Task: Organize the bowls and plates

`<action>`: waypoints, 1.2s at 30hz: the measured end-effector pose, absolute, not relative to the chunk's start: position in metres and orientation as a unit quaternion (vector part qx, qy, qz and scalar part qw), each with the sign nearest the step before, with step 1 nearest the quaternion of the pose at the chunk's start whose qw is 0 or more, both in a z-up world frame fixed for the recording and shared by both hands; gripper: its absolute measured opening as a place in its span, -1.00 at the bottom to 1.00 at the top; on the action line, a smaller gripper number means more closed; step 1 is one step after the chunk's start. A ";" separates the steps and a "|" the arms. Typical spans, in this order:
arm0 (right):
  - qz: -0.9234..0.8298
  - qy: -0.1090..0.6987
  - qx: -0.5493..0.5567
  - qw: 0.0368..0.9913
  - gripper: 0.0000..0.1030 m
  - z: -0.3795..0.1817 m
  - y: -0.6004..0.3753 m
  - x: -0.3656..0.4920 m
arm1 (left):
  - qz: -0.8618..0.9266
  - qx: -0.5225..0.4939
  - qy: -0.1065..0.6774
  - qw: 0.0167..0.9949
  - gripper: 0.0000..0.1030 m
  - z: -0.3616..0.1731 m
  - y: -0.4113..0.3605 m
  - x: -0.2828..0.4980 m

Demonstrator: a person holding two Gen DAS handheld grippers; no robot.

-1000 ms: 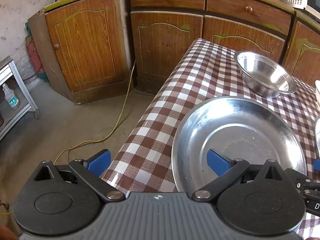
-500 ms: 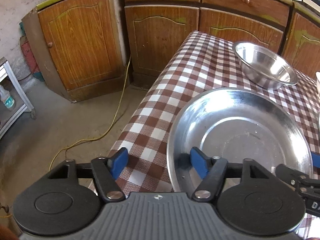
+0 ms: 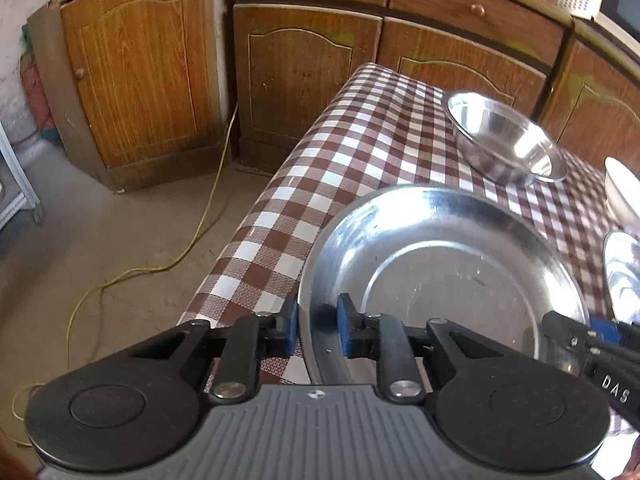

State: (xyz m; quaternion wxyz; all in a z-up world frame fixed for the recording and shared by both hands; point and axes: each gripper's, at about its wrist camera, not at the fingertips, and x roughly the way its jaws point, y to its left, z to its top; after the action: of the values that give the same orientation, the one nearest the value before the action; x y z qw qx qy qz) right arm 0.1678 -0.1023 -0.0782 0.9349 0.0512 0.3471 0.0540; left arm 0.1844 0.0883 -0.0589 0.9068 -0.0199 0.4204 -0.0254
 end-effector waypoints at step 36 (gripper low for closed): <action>0.012 0.259 0.035 0.965 -0.41 -0.006 -0.138 0.042 | -0.092 0.009 0.326 0.941 -0.60 0.003 0.045 0.081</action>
State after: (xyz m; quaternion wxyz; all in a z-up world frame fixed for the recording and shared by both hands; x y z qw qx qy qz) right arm 0.0419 -0.1377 -0.0063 0.9651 0.0349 0.2594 0.0120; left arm 0.0815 0.0453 0.0034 0.9407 0.0087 0.3262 -0.0923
